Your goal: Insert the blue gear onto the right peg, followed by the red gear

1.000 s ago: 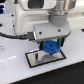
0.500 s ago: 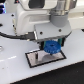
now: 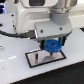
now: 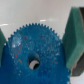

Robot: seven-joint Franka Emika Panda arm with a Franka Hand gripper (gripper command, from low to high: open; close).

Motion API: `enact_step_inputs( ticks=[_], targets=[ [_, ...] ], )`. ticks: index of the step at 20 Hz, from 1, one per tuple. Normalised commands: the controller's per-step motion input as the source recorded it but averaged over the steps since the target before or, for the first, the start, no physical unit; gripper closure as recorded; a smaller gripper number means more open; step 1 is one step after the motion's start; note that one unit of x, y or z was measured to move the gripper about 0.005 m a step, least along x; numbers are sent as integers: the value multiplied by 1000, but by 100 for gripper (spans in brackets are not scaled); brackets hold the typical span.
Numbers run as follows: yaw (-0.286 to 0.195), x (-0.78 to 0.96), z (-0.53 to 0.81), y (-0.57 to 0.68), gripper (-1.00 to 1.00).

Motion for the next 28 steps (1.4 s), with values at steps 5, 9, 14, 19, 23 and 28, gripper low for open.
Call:
enact_step_inputs(
  ticks=[5, 9, 14, 19, 23, 28],
  targets=[
    [0, 145, -126, 7, 100],
    [0, 120, -152, 13, 100],
    [0, 97, -11, 13, 100],
    [0, 3, 241, 0, 100],
    [0, 177, -84, 2, 100],
    [0, 199, -141, -19, 100]
  ],
)
